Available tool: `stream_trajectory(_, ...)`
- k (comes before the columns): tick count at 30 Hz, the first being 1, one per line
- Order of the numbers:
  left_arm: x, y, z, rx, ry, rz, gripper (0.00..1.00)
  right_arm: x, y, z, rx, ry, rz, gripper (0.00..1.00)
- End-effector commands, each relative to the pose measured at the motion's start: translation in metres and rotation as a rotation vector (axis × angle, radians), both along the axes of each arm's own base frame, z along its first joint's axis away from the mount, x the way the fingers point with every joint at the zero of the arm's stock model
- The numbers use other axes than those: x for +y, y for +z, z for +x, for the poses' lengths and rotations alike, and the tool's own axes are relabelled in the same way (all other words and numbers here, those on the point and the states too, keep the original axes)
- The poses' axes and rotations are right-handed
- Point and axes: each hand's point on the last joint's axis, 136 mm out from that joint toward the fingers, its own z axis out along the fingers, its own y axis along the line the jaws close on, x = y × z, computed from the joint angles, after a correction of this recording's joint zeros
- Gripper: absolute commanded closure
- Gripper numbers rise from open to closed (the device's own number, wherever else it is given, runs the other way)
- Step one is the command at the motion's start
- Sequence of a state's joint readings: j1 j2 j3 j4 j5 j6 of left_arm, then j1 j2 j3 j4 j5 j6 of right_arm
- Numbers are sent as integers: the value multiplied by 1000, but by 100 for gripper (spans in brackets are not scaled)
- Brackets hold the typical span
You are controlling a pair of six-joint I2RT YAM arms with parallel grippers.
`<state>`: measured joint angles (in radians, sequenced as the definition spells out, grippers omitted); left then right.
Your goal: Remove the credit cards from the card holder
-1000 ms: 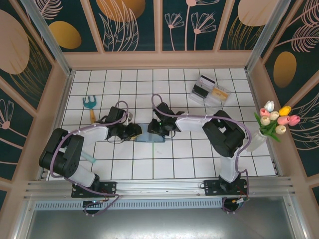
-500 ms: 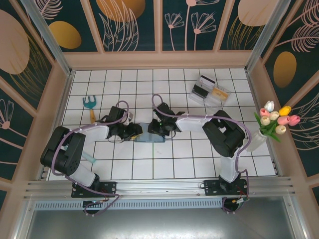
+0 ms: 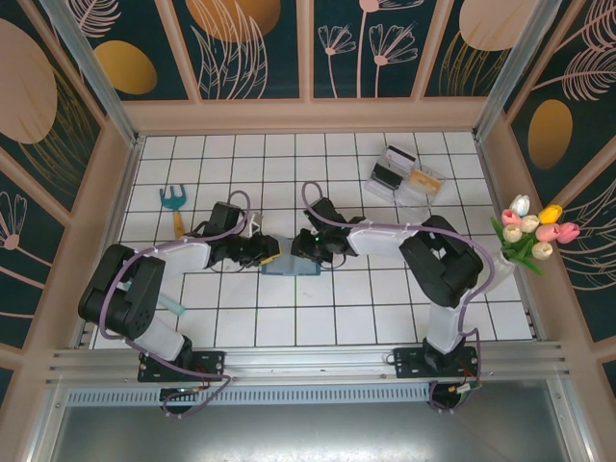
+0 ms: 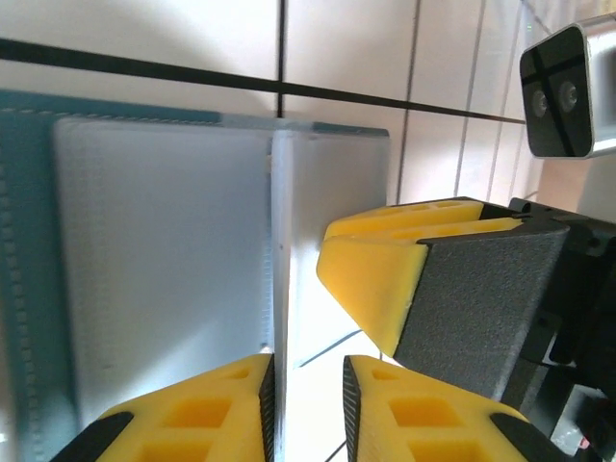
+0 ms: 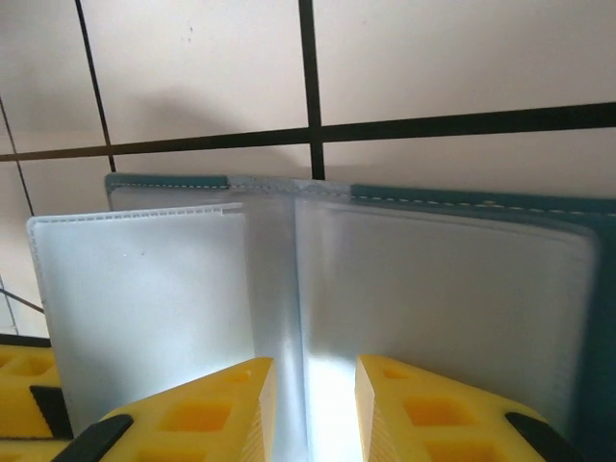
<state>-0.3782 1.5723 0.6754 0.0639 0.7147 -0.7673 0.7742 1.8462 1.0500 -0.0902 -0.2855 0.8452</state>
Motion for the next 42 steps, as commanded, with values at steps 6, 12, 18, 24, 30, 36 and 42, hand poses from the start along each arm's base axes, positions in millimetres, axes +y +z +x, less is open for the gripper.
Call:
stream_trajectory(6, -33, 33, 2, -76, -62, -115, 71, -14, 74, 20, -148, -106, 163, 69)
stream_trajectory(12, -51, 28, 4, -73, -69, -129, 63, -26, 94, 25, -205, -151, 186, 68)
stream_trajectory(18, -59, 9, 2, -44, -81, -89, 56, -26, 88, 23, -179, -158, 184, 69)
stream_trajectory(24, -59, -3, 0, -29, -81, -59, 51, -26, 76, 23, -148, -162, 158, 69)
stream_trajectory(30, -47, -32, -3, 24, -64, 51, 68, -24, 57, 20, -97, -155, 125, 77)
stream_trajectory(36, -43, -31, -2, 23, -60, 83, 82, -24, 26, 13, -22, -142, 59, 84)
stream_trajectory(42, -33, 1, 7, -63, -35, 154, 84, -23, 3, 6, 31, -115, 17, 85)
